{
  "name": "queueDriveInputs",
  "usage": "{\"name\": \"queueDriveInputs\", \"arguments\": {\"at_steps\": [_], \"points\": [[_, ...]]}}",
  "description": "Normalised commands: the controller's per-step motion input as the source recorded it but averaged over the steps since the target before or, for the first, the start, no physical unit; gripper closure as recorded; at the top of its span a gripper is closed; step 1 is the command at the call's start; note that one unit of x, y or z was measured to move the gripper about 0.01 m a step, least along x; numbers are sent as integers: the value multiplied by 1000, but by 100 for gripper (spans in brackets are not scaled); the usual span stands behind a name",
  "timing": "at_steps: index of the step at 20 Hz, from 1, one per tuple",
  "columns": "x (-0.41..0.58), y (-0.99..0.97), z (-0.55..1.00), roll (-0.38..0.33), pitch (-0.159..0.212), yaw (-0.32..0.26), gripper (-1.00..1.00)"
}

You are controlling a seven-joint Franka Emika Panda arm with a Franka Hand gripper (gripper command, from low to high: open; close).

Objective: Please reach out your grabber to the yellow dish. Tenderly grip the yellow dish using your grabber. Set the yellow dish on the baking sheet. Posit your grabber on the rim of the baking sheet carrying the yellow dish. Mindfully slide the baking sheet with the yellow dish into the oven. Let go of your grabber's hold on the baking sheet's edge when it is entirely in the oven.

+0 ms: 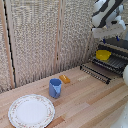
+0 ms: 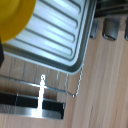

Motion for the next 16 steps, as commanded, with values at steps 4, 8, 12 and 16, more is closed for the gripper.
{"name": "queueDriveInputs", "arguments": {"at_steps": [4,8,12,16], "points": [[-17,-21,-219,-375,-14,193,-100],[-108,-5,-48,-366,31,208,-100],[-169,11,30,-291,147,232,-100],[-226,95,114,-211,248,243,-100]]}}
